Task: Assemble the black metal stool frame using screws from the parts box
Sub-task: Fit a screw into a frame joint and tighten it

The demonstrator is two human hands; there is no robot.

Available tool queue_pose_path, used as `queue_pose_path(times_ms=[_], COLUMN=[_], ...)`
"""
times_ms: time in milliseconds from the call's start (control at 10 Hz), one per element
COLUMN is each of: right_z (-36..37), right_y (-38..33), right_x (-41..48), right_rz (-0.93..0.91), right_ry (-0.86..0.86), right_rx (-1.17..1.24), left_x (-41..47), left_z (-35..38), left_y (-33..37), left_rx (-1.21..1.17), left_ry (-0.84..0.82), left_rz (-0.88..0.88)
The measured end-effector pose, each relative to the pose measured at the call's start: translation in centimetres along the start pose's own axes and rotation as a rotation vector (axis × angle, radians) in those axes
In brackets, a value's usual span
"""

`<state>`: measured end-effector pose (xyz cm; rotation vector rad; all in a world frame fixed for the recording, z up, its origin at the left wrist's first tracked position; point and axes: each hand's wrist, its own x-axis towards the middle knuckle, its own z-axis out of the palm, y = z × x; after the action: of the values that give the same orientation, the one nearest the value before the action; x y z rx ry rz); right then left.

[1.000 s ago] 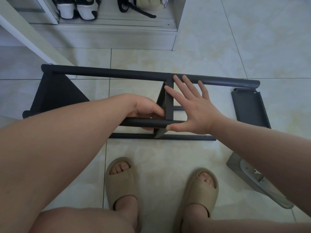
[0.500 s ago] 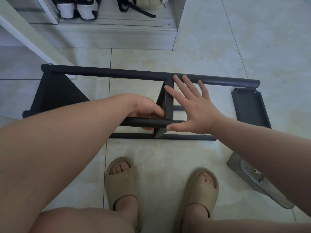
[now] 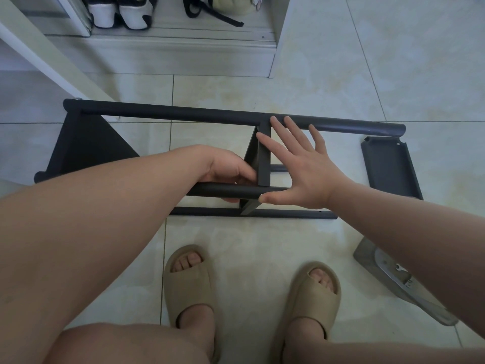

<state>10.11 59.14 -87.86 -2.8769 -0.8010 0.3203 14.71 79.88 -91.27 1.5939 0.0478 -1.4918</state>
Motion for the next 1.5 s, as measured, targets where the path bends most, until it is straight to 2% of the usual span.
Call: queue_pose_path(times_ms=[300, 500, 800, 900, 1000, 1200, 1300, 1500], right_z=[-0.04, -0.11, -0.08, -0.07, -0.08, -0.11, -0.13, -0.23], right_y=[0.0, -0.02, 0.0, 0.0, -0.02, -0.05, -0.09, -0.07], right_x=[0.01, 0.0, 0.0, 0.04, 0.02, 0.01, -0.02, -0.04], right_rz=[0.0, 0.003, 0.002, 0.003, 0.002, 0.002, 0.002, 0.001], right_ry=[-0.005, -0.003, -0.005, -0.008, -0.005, -0.003, -0.002, -0.01], right_rx=[0.005, 0.011, 0.014, 0.01, 0.013, 0.021, 0.021, 0.014], left_x=[-0.38, -0.04, -0.62, -0.48, -0.34, -0.52, -0.55, -0.33], left_z=[-0.05, 0.16, -0.06, -0.07, 0.17, 0.26, 0.14, 0.2], left_y=[-0.13, 0.12, -0.07, 0.05, 0.23, 0.24, 0.1, 0.28], left_rx=[-0.07, 0.024, -0.047, -0.069, 0.011, 0.042, -0.037, -0.002], left_ry=[-0.051, 0.056, -0.049, -0.056, -0.001, 0.007, -0.036, -0.004], left_rz=[0.073, -0.03, 0.059, 0.013, -0.039, 0.032, 0.036, -0.047])
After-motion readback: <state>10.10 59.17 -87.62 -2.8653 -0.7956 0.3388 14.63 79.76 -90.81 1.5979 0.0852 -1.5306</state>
